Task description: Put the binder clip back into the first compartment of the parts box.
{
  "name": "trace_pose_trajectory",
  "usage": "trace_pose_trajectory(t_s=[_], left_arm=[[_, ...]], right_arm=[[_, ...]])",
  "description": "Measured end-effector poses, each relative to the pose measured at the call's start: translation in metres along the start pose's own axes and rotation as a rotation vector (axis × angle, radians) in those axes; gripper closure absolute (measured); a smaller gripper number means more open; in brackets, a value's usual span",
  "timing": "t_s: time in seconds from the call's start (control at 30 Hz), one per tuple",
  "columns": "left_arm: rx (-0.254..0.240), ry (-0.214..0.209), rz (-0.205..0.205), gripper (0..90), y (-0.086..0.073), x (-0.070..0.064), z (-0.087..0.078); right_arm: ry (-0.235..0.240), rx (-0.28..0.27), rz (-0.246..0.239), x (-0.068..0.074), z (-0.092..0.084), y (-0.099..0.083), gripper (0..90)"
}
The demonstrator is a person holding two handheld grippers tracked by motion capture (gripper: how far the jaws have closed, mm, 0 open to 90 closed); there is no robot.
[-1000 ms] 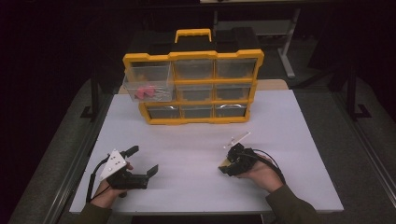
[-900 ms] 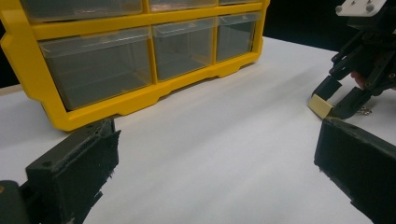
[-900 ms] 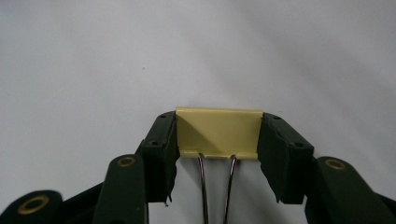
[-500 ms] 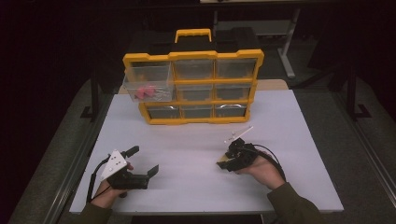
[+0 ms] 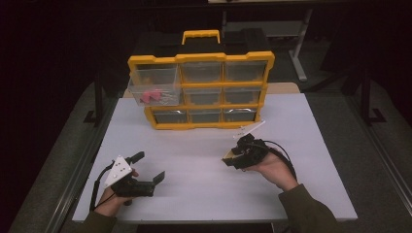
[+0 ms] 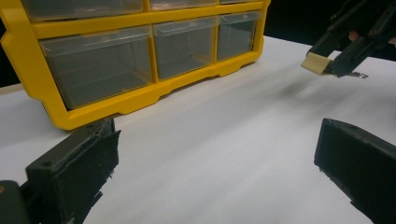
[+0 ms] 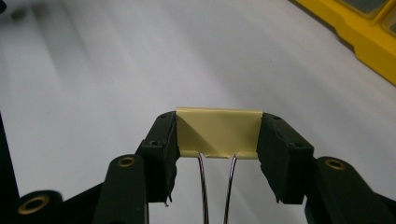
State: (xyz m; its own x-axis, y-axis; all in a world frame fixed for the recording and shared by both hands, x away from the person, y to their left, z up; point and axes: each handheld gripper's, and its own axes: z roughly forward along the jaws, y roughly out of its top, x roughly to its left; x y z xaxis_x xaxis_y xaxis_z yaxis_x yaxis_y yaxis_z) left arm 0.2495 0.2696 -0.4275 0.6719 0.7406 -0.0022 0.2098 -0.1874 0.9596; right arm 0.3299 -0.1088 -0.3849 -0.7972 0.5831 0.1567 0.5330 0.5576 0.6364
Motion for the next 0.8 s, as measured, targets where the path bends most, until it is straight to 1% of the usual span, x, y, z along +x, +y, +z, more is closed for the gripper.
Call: trace_pose_trajectory(t_s=[0.13,0.17,0.2,0.23,0.3,0.37,0.53,0.63,0.7,0.8], left_arm=[[0.000,0.001,0.002,0.0,0.000,0.001,0.000],[0.004,0.003,-0.001,0.0,0.000,0.001,-0.001],[0.001,0.003,-0.004,0.0,0.000,0.001,-0.001],[-0.001,0.003,-0.004,0.0,0.000,0.001,-0.001],[-0.002,0.001,-0.001,0.0,0.000,0.000,0.000],[-0.004,-0.002,-0.003,0.0,0.000,-0.001,0.000],[-0.002,-0.001,-0.002,0.0,0.000,0.000,0.000],[-0.004,0.001,-0.006,0.0,0.000,0.000,-0.001],[-0.003,0.001,-0.005,0.0,0.000,0.000,-0.001],[-0.005,0.002,-0.003,0.0,0.000,0.000,-0.001]], right_arm=[[0.007,-0.011,0.003,-0.001,-0.003,0.005,48.9],[0.010,-0.015,-0.002,-0.002,-0.003,0.006,48.9],[0.010,-0.017,0.004,-0.002,-0.004,0.008,48.9],[0.010,-0.024,-0.007,-0.002,-0.004,0.009,49.0],[0.012,-0.021,0.001,-0.001,-0.006,0.012,49.0],[0.010,-0.031,-0.016,-0.001,-0.007,0.015,48.9],[0.016,-0.047,-0.015,-0.001,-0.012,0.022,48.9],[0.020,-0.064,-0.027,-0.002,-0.017,0.029,48.9],[0.024,-0.071,-0.021,-0.001,-0.019,0.032,49.0],[0.025,-0.082,-0.039,-0.002,-0.021,0.038,48.9]])
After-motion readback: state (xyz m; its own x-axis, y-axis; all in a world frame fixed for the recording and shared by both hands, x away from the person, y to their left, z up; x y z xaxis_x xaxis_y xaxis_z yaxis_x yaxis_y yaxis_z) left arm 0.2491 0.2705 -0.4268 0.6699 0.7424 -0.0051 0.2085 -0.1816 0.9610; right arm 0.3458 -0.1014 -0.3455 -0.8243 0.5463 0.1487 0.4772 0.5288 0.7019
